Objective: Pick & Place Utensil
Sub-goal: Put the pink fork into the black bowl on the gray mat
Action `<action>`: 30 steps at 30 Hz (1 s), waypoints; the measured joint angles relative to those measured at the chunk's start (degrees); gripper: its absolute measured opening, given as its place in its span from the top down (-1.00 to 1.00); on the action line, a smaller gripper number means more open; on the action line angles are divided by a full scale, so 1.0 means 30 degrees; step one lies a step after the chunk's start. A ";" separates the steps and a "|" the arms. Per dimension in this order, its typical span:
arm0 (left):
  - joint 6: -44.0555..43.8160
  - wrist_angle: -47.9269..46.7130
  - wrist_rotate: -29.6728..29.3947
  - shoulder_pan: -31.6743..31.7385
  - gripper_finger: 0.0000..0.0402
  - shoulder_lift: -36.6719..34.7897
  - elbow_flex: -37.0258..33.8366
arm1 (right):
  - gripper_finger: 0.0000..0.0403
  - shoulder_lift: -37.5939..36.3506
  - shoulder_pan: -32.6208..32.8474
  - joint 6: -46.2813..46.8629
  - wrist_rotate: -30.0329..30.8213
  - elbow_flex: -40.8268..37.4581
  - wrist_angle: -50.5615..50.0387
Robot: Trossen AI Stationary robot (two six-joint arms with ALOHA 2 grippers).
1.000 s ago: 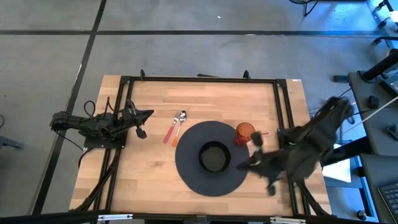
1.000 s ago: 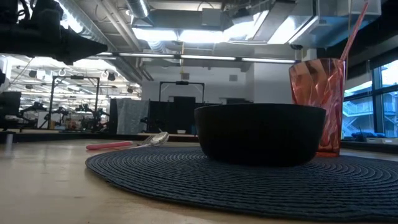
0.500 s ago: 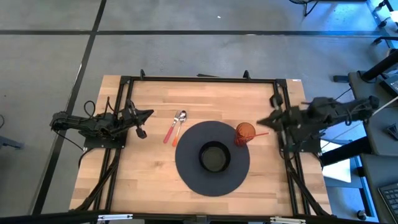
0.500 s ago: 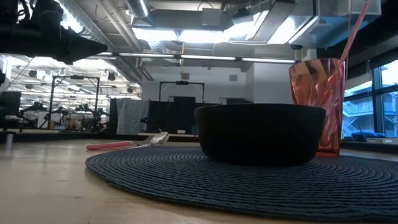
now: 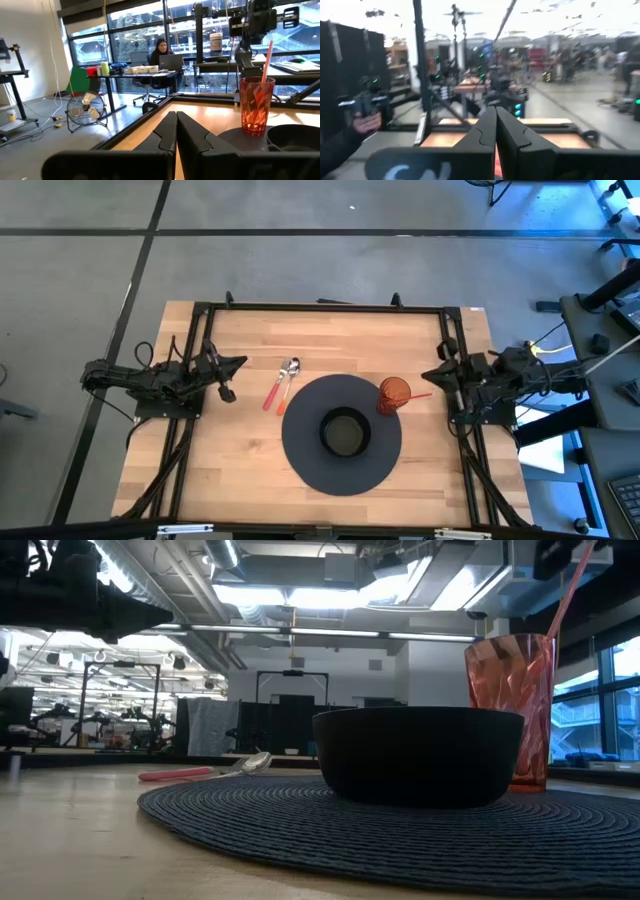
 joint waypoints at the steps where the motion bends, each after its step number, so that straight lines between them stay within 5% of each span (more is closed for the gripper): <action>1: 0.0134 0.0002 0.0000 0.0000 0.98 0.0000 0.0000 | 0.99 -0.0351 -0.0029 -0.0013 0.0263 -0.0343 -0.0040; 7: 0.0286 -0.0003 -0.0005 0.0004 0.98 0.0001 0.0000 | 0.99 -0.2087 -0.0049 -0.0556 0.3703 -0.2252 0.0313; 30: 0.0272 -0.0010 -0.0020 0.0003 0.98 0.0000 0.0000 | 0.99 -0.3959 -0.0034 -0.0057 0.6993 -0.6608 -0.0120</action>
